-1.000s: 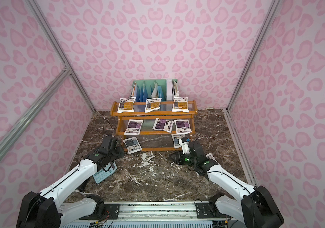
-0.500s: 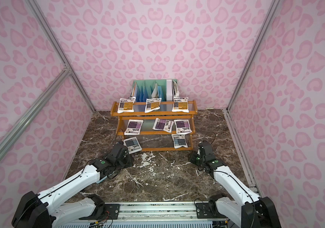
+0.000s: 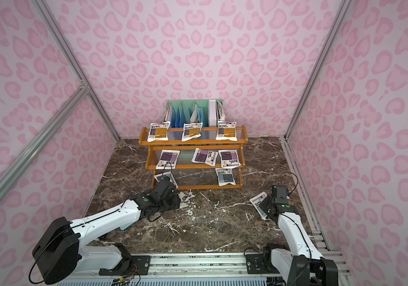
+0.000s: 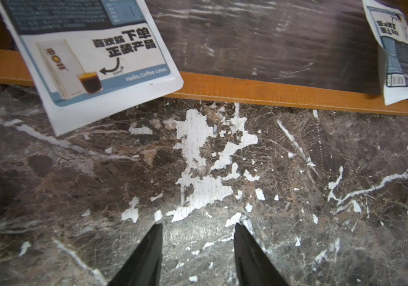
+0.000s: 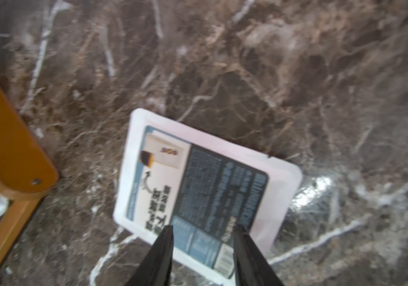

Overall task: Place the bagged coffee beans on the shelf by color
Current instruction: Move the bagged coffee beans to the center of the board.

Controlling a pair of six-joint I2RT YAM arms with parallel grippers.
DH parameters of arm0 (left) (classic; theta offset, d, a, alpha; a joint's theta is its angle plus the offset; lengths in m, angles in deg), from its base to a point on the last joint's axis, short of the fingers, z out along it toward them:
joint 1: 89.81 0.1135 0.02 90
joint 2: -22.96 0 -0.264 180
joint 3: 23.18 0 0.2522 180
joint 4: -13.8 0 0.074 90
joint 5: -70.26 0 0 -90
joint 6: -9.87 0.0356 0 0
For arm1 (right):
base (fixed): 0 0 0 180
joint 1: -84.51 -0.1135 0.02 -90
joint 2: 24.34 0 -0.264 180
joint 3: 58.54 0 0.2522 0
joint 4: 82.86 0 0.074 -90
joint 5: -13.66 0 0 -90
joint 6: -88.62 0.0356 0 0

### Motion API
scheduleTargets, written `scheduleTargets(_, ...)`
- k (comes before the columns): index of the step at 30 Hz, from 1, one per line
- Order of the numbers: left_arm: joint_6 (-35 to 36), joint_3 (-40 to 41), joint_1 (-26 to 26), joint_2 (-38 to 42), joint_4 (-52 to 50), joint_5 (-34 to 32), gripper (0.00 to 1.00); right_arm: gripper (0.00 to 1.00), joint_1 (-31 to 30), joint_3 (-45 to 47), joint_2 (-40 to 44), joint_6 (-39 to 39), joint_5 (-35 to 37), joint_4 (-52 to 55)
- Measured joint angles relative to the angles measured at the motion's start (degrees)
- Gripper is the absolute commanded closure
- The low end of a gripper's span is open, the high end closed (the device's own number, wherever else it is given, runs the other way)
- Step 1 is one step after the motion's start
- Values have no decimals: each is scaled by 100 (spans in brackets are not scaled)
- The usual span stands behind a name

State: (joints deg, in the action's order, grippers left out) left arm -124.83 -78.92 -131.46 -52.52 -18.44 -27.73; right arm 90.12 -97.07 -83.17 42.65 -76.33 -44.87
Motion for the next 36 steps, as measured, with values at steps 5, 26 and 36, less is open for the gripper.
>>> scheduleTargets(5, -55, -31, -31, -146, 57, 131, 48, 59, 63, 310, -114, -293, -599, -363)
scheduleTargets(26, 293, -946, -278, -1110, 448, 1241, 45, 60, -1650, -20, 256, 221, -2118, -184)
scheduleTargets(36, 743, -1880, -734, -2124, 699, 2146, 43, 64, -1755, 203, -614, 111, -2081, -824)
